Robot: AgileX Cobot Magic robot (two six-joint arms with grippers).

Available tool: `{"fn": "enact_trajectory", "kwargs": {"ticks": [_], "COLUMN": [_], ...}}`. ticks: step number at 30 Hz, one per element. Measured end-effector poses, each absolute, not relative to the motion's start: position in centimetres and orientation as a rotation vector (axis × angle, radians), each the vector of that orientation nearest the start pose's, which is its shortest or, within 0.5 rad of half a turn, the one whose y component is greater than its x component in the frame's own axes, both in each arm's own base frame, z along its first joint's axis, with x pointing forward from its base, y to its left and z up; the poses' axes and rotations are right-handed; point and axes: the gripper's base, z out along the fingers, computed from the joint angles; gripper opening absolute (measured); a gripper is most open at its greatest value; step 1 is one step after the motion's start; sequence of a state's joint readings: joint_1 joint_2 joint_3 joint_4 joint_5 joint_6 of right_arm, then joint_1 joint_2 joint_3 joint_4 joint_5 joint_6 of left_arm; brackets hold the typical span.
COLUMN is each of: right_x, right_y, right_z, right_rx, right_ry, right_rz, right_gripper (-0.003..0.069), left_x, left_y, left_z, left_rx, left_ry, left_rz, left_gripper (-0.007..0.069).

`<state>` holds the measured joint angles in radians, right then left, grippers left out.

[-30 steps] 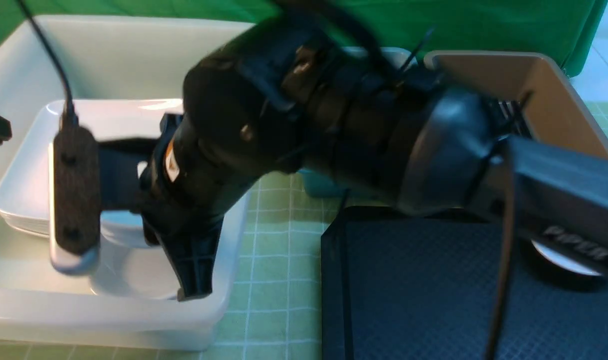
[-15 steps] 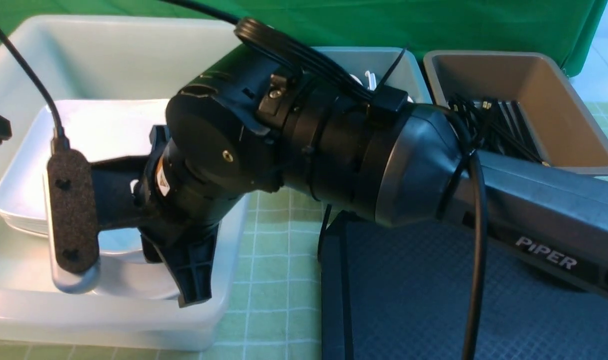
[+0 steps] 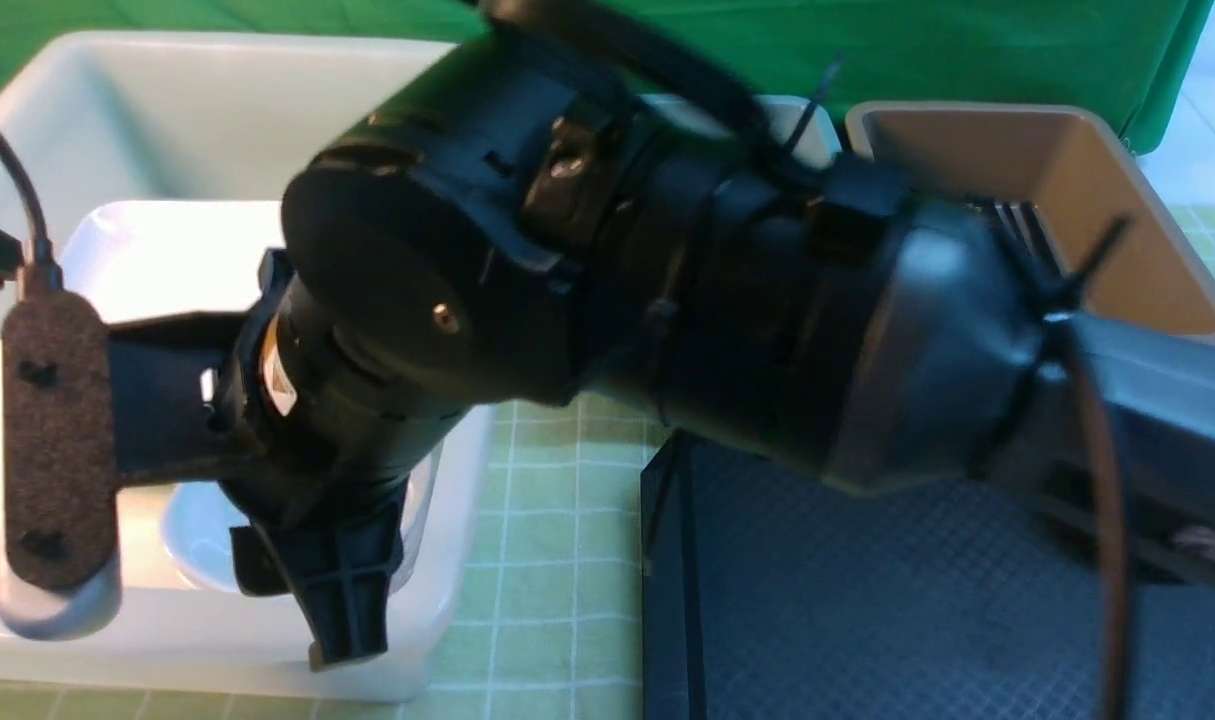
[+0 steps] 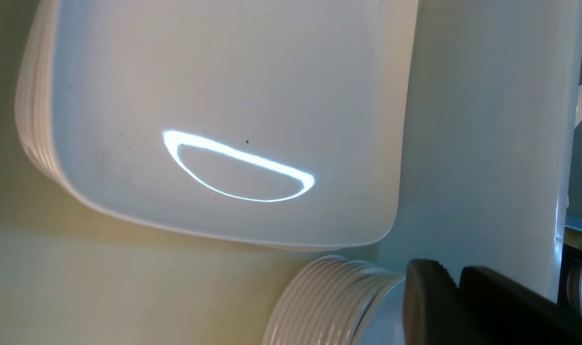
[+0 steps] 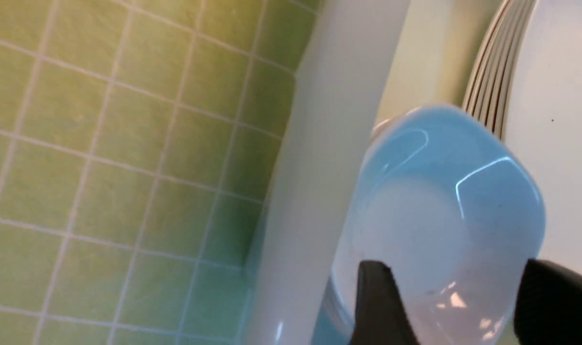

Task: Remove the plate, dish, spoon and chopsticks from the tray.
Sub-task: Use the right arm to put the small plate into the large storage box on the left, then use the right arm to grab a small plate from the dinner plate

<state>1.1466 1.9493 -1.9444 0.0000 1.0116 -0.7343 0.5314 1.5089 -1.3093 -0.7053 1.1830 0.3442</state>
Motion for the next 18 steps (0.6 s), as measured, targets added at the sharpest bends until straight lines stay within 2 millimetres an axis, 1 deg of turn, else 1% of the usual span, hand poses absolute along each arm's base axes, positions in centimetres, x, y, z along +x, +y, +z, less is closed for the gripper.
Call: {"fn": "enact_trajectory", "kwargs": {"ticks": [3,4,7,8,9,10,11,12,13,15,16,17,18], "right_x": [18.1,18.1,18.7,18.9,19.3,19.6,20.0,20.2,20.9,21.8,22.4,22.9,23.7], "right_y": [38.9,38.2,36.0,35.4,34.1,32.9,31.2,30.6,27.7,24.1,22.0,20.3,17.9], "right_z": [35.7,36.4,38.8,39.4,40.6,41.7,42.9,43.3,44.5,45.3,45.3,44.7,44.2], "right_rx": [-2.006,-1.975,-1.774,-1.725,-1.629,-1.547,-1.446,-1.411,-1.270,-1.115,-1.030,-0.963,-0.870], "right_ry": [1.555,1.607,1.751,1.768,1.795,1.820,1.861,1.877,1.947,2.029,2.086,2.147,2.219], "right_rz": [0.117,0.080,-0.045,-0.074,-0.113,-0.126,-0.117,-0.113,-0.091,-0.078,-0.077,-0.079,-0.085], "right_gripper": [0.0361,0.0340,0.0229,0.0197,0.0132,0.0080,0.0041,0.0032,0.0010,0.0001,0.0000,-0.0001,-0.0001], "left_x": [28.6,28.6,28.6,28.6,28.6,28.6,28.6,28.6,28.6,28.6,28.6,28.6,28.6], "left_y": [10.5,10.5,10.5,10.5,10.5,10.5,10.5,10.5,10.5,10.5,10.5,10.5,10.5], "left_z": [33.3,33.3,33.3,33.3,33.3,33.3,33.3,33.3,33.3,33.3,33.3,33.3,33.3], "left_rx": [-0.467,-0.467,-0.467,-0.465,-0.462,-0.462,-0.461,-0.461,-0.461,-0.461,-0.461,-0.461,-0.461], "left_ry": [2.486,2.486,2.486,2.486,2.486,2.486,2.486,2.486,2.486,2.486,2.487,2.487,2.487], "left_rz": [-0.673,-0.673,-0.673,-0.672,-0.670,-0.670,-0.670,-0.670,-0.671,-0.671,-0.671,-0.671,-0.671], "left_gripper": [0.0078,0.0078,0.0081,0.0081,0.0083,0.0084,0.0085,0.0085,0.0088,0.0091,0.0093,0.0094,0.0096]}}
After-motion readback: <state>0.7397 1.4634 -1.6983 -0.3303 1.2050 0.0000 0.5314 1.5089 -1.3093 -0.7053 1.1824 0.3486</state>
